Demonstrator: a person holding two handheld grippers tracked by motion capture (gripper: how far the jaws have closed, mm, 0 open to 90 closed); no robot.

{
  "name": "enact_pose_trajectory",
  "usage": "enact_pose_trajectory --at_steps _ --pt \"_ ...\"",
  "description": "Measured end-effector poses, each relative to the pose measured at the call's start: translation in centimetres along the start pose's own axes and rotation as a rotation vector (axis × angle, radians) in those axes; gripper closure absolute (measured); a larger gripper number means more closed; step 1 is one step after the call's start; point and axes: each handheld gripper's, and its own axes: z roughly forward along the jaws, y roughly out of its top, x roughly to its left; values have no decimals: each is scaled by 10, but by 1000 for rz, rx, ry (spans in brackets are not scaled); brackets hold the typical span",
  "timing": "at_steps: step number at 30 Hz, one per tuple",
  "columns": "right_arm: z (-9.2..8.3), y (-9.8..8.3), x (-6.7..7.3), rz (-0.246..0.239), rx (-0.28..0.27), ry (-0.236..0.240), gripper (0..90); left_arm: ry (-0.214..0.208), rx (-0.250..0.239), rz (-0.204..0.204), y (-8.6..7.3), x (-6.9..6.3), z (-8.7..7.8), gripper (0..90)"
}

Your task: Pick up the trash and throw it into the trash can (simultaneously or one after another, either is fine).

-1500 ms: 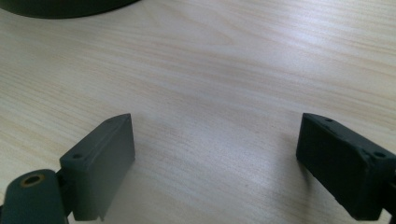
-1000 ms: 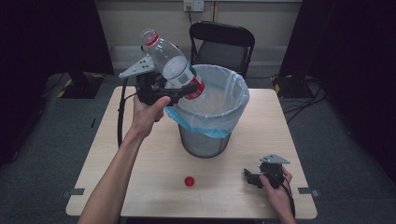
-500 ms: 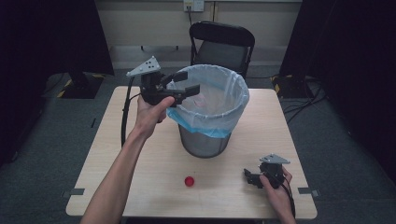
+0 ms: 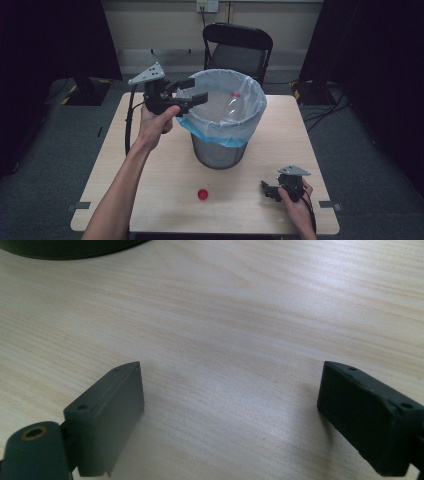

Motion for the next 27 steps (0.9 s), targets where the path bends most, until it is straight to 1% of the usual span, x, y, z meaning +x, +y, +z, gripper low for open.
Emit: enact_pose_trajectory --at_steps 3,4,7,9,11,12,13,14,16,18,19,20,21,22,23,26,27 --pt "0 0 0 0 0 0 107 9 3 7 0 0 -4 207" --pt "0 0 0 0 0 0 107 0 -1 -6 -1 0 -6 216" --pt "0 0 0 0 0 0 107 14 8 -3 -1 -1 -10 219" --pt "0 0 0 0 0 0 107 9 10 -6 -2 0 -11 218" --pt "0 0 0 0 0 0 107 27 -2 -5 -3 -2 -17 221" --pt "0 0 0 0 0 0 107 27 -2 -5 -3 -2 -17 228" --pt "0 0 0 1 0 0 107 18 -12 -16 -4 -2 -22 233" --pt "0 0 0 0 0 0 107 20 -10 -13 -4 -2 -25 234" --pt "0 0 0 0 0 0 107 30 -24 -15 -6 -4 -30 235" --pt "0 0 0 0 0 0 107 24 -29 -16 -6 -4 -33 254" --pt "0 0 0 0 0 0 107 16 -29 -12 -7 -5 -38 274" --pt "0 0 0 0 0 0 107 16 -29 -12 -7 -5 -38 280" --pt "0 0 0 0 0 0 107 26 -12 -2 -8 -6 -42 280" --pt "0 0 0 0 0 0 107 17 -11 -9 -8 -8 -44 279" --pt "0 0 0 1 0 0 107 3 -7 -6 -9 -10 -46 277" --pt "0 0 0 1 0 0 107 6 -8 2 -10 -13 -49 264" --pt "0 0 0 1 0 0 108 8 -4 13 -12 -15 -54 256"
